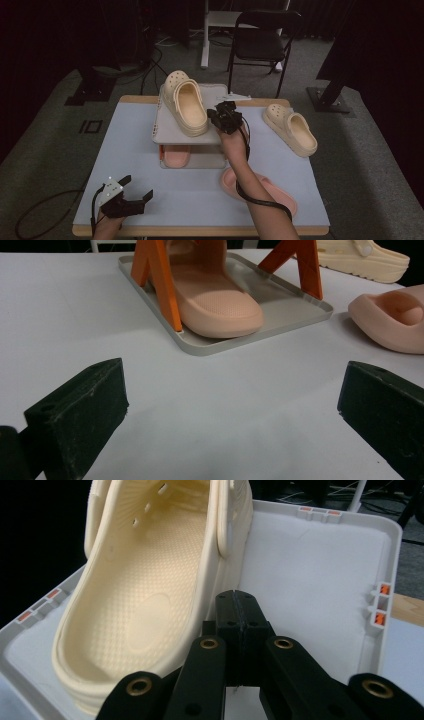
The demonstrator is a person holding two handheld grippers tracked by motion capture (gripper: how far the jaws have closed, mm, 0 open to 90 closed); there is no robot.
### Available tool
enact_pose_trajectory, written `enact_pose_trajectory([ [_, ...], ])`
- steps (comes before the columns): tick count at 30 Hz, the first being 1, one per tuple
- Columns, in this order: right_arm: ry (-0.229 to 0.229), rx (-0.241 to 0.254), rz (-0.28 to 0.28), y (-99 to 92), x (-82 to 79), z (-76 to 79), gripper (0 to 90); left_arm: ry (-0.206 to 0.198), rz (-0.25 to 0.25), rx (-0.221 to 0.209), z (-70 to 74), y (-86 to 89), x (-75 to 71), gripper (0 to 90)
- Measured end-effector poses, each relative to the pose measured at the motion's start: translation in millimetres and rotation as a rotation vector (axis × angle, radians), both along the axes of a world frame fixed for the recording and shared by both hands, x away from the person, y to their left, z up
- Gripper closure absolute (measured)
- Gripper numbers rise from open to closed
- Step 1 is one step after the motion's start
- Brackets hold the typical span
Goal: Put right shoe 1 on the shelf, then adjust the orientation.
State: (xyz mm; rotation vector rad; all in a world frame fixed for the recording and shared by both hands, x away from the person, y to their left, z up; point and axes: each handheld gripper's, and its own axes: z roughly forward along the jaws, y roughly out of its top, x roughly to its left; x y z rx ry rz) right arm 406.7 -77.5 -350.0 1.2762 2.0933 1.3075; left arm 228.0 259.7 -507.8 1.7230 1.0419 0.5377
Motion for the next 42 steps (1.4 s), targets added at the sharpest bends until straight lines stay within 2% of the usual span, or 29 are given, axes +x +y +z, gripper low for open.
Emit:
enact_pose_trajectory([
  [2, 0.014, 0.023, 0.007, -0.6, -0.4, -0.3, 90.0, 0.000, -0.001, 0.004, -0.3, 0.2, 0.4, 0.0],
  [4, 0.009, 0.016, 0.007, 1.2, -1.7, -0.6, 90.0, 0.002, -0.004, 0.007, -0.5, 0.2, 0.8, 0.0],
  [6, 0.030, 0.042, 0.031, 1.5, -1.9, -0.2, 90.0, 0.002, -0.006, 0.007, -0.6, 0.1, 1.2, 0.0],
  [8, 0.029, 0.044, 0.044, 3.1, -2.3, -0.7, 90.0, 0.003, -0.005, 0.010, -0.5, -0.3, 1.3, 0.0],
  [9, 0.017, 0.025, 0.048, 8.1, -4.9, -0.7, 90.0, 0.005, -0.006, 0.007, -0.5, -0.6, 1.2, 0.0],
  [11, 0.030, 0.049, 0.074, 11.4, -5.1, -0.6, 90.0, 0.004, -0.008, 0.014, -0.5, -1.2, 1.2, 0.0],
  [13, 0.018, 0.033, 0.079, 17.1, -6.5, -0.5, 90.0, 0.007, -0.009, 0.015, -0.6, -1.5, 1.2, 0.0],
  [15, 0.030, 0.056, 0.105, 21.0, -6.8, -0.2, 90.0, 0.007, -0.010, 0.018, -0.6, -1.6, 1.1, 0.0],
  [19, 0.018, 0.042, 0.130, 33.0, -9.4, 1.3, 90.0, 0.006, -0.009, 0.016, -0.4, -1.0, 1.2, 0.0],
  [23, 0.007, 0.029, 0.137, 39.7, -10.5, 2.1, 90.0, 0.005, -0.012, 0.014, -0.2, -0.8, 0.6, 0.0],
  [27, 0.007, 0.038, 0.127, 34.9, -9.5, 1.6, 89.9, 0.004, -0.010, 0.012, -0.3, -0.4, 0.3, 0.0],
  [28, 0.004, 0.038, 0.117, 29.9, -9.7, 1.6, 82.8, 0.007, -0.009, 0.014, -0.7, -0.2, 0.7, 0.0],
  [30, -0.008, 0.031, 0.110, 25.0, -10.6, 1.8, 75.9, 0.010, -0.011, 0.013, -1.0, -0.3, 1.2, 0.0],
  [31, -0.008, 0.031, 0.110, 25.0, -10.6, 1.8, 75.9, 0.010, -0.011, 0.013, -1.0, -0.3, 1.2, 0.0],
  [33, -0.026, 0.010, 0.110, 19.8, -12.3, 3.0, 63.3, 0.012, -0.010, 0.014, -1.3, -1.6, 1.3, 0.0],
  [34, -0.039, -0.001, 0.100, 18.2, -13.5, 3.6, 60.5, 0.013, -0.009, 0.010, -1.3, -2.3, 0.9, 0.0],
  [36, -0.049, -0.012, 0.116, 14.9, -15.6, 4.9, 55.5, 0.012, -0.010, 0.012, -1.2, -2.4, 0.5, 0.0],
  [42, -0.042, 0.003, 0.160, 4.3, -22.2, 6.3, 44.3, 0.009, -0.014, 0.015, -0.9, -3.2, 1.3, 0.0],
])
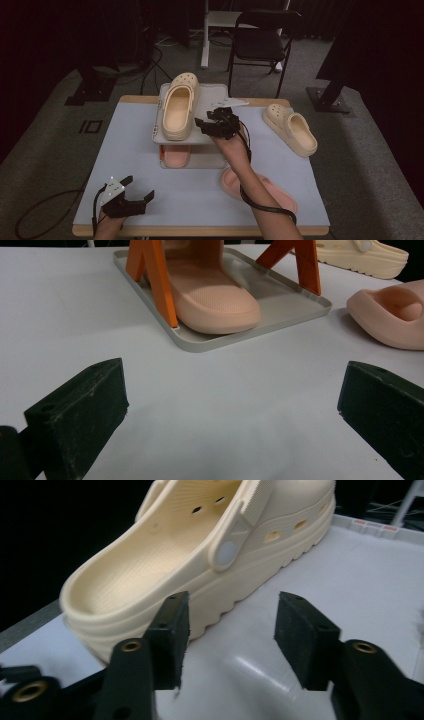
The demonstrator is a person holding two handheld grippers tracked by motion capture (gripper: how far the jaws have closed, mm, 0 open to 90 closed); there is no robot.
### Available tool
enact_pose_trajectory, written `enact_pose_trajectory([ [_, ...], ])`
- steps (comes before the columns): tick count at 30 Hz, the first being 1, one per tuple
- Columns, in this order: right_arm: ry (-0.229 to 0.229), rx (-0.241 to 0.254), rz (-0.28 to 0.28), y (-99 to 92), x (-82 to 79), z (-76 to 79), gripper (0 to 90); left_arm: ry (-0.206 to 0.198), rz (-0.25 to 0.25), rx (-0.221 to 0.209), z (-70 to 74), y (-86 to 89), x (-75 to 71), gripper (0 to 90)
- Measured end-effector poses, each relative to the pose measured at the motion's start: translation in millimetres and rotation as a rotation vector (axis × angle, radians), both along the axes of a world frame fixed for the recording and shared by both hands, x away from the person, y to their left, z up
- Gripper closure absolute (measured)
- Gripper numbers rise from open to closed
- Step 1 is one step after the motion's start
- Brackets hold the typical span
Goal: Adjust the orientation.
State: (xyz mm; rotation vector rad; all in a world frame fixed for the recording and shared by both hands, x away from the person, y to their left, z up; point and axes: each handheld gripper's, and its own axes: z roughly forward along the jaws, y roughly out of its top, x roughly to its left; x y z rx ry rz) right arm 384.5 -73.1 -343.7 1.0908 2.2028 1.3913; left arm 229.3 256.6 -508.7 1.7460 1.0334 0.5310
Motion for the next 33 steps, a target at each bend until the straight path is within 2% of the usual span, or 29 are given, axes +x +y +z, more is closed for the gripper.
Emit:
enact_pose_trajectory([
  [3, 0.003, 0.033, 0.014, -7.3, -5.0, 0.5, 40.9, 0.001, 0.001, -0.004, -0.3, -0.3, -0.4, 0.0],
  [7, -0.009, 0.053, 0.037, -17.7, -11.9, 1.4, 37.4, 0.006, 0.000, 0.001, -1.6, 0.8, -0.1, 0.0],
  [18, -0.044, 0.058, 0.038, -53.4, -35.0, 3.0, 36.5, 0.003, 0.000, 0.010, -1.5, -0.5, 0.3, 0.0],
  [25, -0.047, 0.058, 0.035, -75.5, -45.2, -6.7, 36.6, 0.003, -0.001, 0.007, -1.5, -1.0, 0.5, 0.0],
  [33, -0.034, 0.052, 0.023, -98.6, -55.1, -28.5, 37.3, 0.000, -0.007, 0.003, -1.3, -1.8, 0.1, 0.0],
])
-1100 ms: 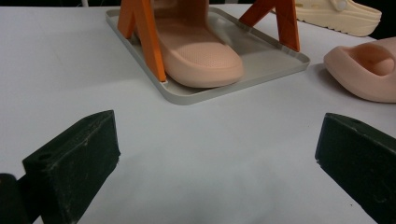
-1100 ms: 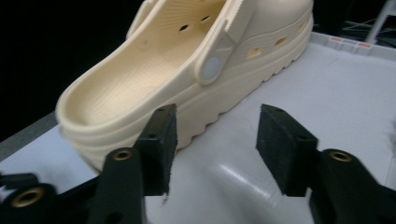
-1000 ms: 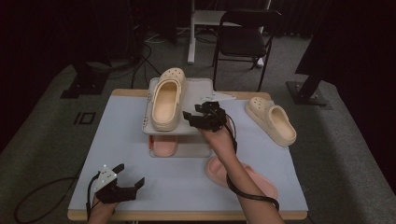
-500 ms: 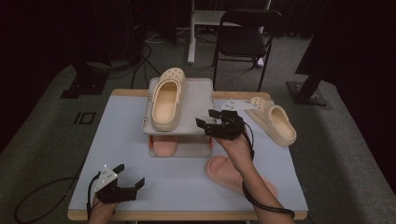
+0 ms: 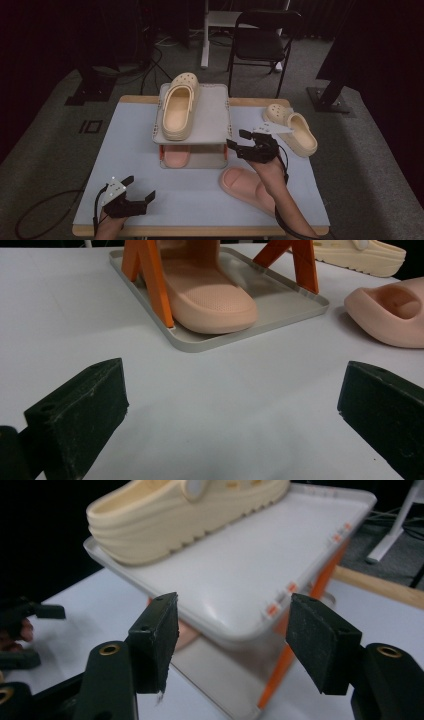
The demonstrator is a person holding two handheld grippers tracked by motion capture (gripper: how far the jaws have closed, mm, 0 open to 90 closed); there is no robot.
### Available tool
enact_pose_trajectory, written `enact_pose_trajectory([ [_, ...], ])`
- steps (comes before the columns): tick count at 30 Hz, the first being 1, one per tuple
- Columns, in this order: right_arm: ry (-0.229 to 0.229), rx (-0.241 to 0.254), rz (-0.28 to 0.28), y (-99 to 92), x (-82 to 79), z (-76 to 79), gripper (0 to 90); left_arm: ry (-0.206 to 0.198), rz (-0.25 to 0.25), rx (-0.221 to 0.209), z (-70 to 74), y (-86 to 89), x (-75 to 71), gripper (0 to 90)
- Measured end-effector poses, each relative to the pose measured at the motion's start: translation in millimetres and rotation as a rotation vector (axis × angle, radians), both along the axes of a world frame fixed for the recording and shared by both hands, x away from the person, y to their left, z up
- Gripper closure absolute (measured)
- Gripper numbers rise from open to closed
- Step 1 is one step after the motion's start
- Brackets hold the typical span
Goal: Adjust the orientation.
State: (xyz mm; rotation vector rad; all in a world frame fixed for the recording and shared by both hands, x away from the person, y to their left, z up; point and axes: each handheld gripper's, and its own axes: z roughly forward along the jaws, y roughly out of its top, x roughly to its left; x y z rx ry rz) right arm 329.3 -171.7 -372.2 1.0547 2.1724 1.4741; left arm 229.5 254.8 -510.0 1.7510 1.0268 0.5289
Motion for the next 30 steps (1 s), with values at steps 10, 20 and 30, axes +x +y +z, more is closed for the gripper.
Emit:
enact_pose_trajectory([
  [10, 0.024, -0.002, -0.014, -29.7, -13.9, -30.9, 37.5, -0.001, -0.010, 0.001, -0.4, -1.2, 0.0, 0.0],
  [20, 0.067, -0.022, -0.057, -62.6, -27.9, -58.2, 37.7, -0.005, -0.003, -0.007, 0.1, -1.8, -0.3, 0.0],
  [30, 0.080, -0.050, -0.073, -86.1, -39.8, -75.7, 37.7, 0.000, -0.013, -0.005, -0.6, -3.1, 0.3, 0.0],
])
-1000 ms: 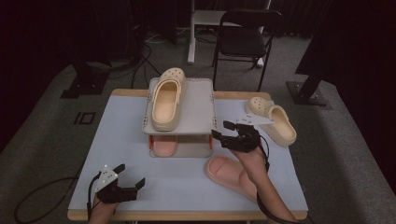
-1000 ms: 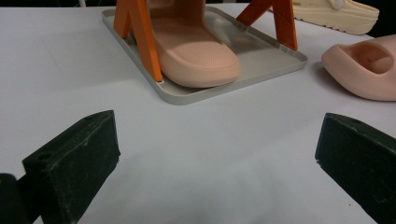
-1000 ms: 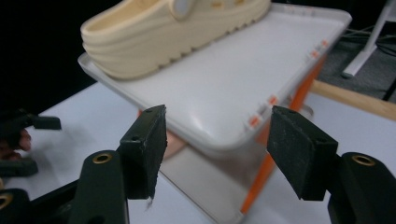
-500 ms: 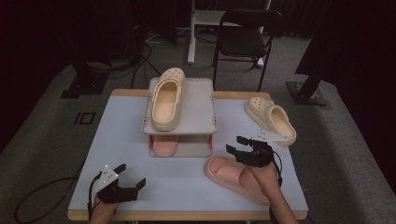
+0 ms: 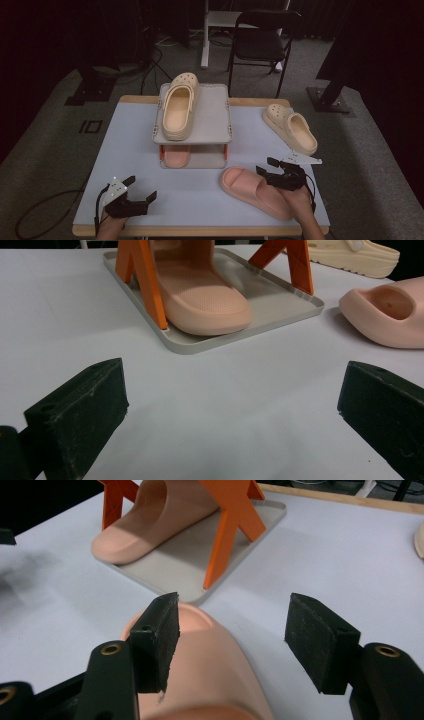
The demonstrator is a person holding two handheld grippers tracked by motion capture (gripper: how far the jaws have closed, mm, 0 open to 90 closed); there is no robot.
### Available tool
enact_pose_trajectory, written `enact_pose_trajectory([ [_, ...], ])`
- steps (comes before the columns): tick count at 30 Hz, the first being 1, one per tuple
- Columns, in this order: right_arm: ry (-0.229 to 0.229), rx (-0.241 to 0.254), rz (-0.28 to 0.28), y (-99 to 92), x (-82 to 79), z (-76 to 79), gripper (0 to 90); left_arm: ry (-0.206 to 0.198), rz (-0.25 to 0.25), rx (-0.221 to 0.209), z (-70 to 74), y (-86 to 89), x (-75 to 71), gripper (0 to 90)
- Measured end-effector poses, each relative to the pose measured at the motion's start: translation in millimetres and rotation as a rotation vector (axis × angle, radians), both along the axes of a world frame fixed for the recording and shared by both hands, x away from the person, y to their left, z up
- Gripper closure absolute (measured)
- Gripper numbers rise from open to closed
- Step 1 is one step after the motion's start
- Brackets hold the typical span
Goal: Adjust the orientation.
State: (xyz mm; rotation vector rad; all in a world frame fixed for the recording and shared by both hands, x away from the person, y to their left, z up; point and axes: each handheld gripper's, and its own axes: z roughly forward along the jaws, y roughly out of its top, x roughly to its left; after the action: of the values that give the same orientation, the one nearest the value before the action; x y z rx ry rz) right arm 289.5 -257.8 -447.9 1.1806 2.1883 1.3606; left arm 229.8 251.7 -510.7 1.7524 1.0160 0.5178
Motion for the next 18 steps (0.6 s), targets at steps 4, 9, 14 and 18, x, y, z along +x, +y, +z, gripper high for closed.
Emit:
enact_pose_trajectory([
  [4, 0.002, -0.003, 0.013, -7.0, -5.1, -5.3, 37.7, 0.000, 0.001, -0.002, 0.1, -0.1, 0.1, 0.0],
  [9, 0.025, 0.005, 0.004, -14.0, -7.9, -13.1, 37.8, -0.004, -0.001, -0.005, 0.6, -0.3, 0.3, 0.0],
  [14, 0.050, -0.006, 0.005, -20.3, -11.2, -23.4, 40.0, 0.000, 0.001, -0.004, 0.1, -0.2, 0.6, 0.0],
  [18, 0.064, -0.011, 0.003, -24.7, -12.8, -30.6, 40.0, 0.000, -0.002, -0.003, 0.1, -1.0, 1.0, 0.0],
])
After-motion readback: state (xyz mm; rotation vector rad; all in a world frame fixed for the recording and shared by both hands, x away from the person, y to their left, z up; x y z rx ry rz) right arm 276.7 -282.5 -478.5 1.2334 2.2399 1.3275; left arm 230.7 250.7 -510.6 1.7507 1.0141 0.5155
